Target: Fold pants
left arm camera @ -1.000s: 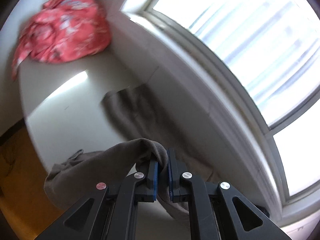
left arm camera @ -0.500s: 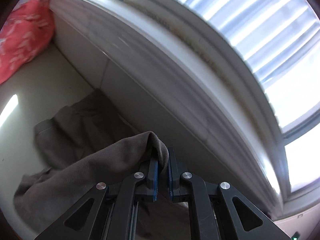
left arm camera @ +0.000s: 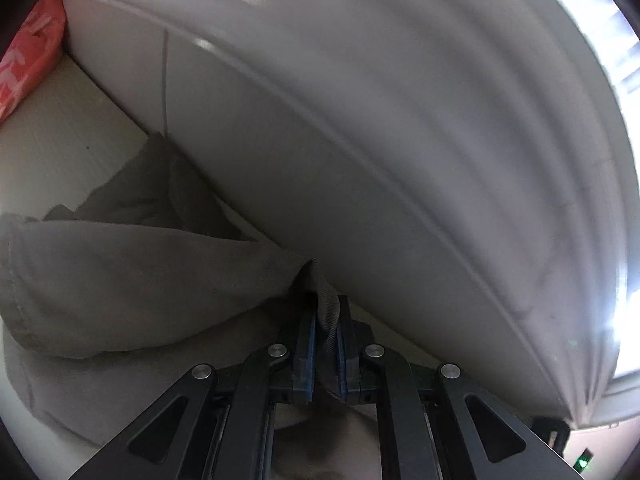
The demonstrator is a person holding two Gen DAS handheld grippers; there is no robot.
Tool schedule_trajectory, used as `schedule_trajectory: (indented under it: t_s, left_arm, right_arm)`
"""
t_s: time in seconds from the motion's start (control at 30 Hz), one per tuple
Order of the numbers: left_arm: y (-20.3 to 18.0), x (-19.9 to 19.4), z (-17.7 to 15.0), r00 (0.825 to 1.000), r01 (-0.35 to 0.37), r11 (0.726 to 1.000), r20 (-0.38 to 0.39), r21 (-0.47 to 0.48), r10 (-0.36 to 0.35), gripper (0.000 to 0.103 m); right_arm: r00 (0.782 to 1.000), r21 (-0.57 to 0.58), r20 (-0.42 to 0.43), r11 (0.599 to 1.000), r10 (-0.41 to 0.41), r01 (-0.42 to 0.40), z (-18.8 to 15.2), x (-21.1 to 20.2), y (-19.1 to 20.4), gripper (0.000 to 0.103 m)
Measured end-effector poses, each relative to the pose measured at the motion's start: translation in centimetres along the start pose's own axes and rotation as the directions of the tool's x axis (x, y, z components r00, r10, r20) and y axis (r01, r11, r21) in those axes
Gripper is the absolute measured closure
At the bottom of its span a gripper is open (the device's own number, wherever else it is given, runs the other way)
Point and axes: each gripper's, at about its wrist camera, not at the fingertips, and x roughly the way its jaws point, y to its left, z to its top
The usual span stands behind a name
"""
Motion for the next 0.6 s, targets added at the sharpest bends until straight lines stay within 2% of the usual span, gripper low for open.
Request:
schedule_trajectory:
  t_s: [0.13, 0.2, 0.27, 0.33, 0.4, 0.43, 0.47, 0.5, 0.53, 0.6]
  left_arm:
    - [-0.5, 1.0, -0.1, 0.999, -0.021, 1.0, -0.041, 0.009, 0.021, 0.095]
    - [-0.7, 0.7, -0.3, 0.999, -0.018, 0.999, -0.045, 0.027, 0.019, 0.094]
    - [-1.1, -0.1, -0.6, 0.999, -0.027, 0.998, -0.044, 0.053, 0.029, 0.092]
    - [-1.4, -1.7, -1.3, 0.999, -0.03, 0.997, -0.023, 0.075, 0.032, 0.09]
    - [-1.8, -3.3, -2.2, 0.999, -0.042, 0.994, 0.008, 0.102, 0.041, 0.08]
    - [-2.1, -4.2, -2.8, 0.998, -0.056, 0.992, 0.026, 0.117, 0.053, 0.06]
    - [-2.2, -4.8, -3.5, 0.998, -0.064, 0.99, 0.035, 0.125, 0.06, 0.017]
    - [-2.4, -5.6, -4.4, 0.998, -0.05, 0.99, 0.04, 0.132, 0.045, 0.0]
    - [-2.5, -6.3, -5.3, 0.999, -0.02, 0.99, 0.052, 0.142, 0.013, 0.0]
    - [-3.5, -6.7, -7.2, 0.999, -0.039, 0.982, 0.037, 0.187, 0.032, 0.0]
  right_arm:
    - [1.0, 0.044, -0.02, 0.999, 0.001, 0.0, -0.7, 0.1, -0.7, 0.092]
    - [1.0, 0.049, 0.008, 0.999, 0.011, -0.011, -1.3, -1.3, -1.0, 0.08]
    - [0.998, 0.032, 0.056, 0.999, 0.022, -0.024, -2.0, -3.2, -1.1, 0.047]
    - [0.995, 0.011, 0.098, 1.0, 0.0, -0.001, -3.0, -5.2, -0.5, 0.03]
    - [0.993, -0.016, 0.117, 1.0, 0.005, -0.003, -4.4, -6.6, 0.0, 0.026]
    - [0.993, -0.03, 0.118, 1.0, 0.004, -0.001, -5.1, -7.0, 0.3, 0.023]
    - [0.995, -0.05, 0.096, 0.999, -0.007, 0.012, -6.0, -6.9, 0.6, 0.02]
    - [0.997, -0.064, 0.071, 0.998, -0.016, 0.021, -6.3, -6.3, 1.2, 0.02]
    - [0.999, -0.085, 0.04, 0.996, -0.021, 0.024, -7.2, -5.6, 1.5, 0.02]
    - [1.0, -0.098, 0.002, 0.995, -0.023, 0.023, -8.3, -4.4, 1.8, 0.02]
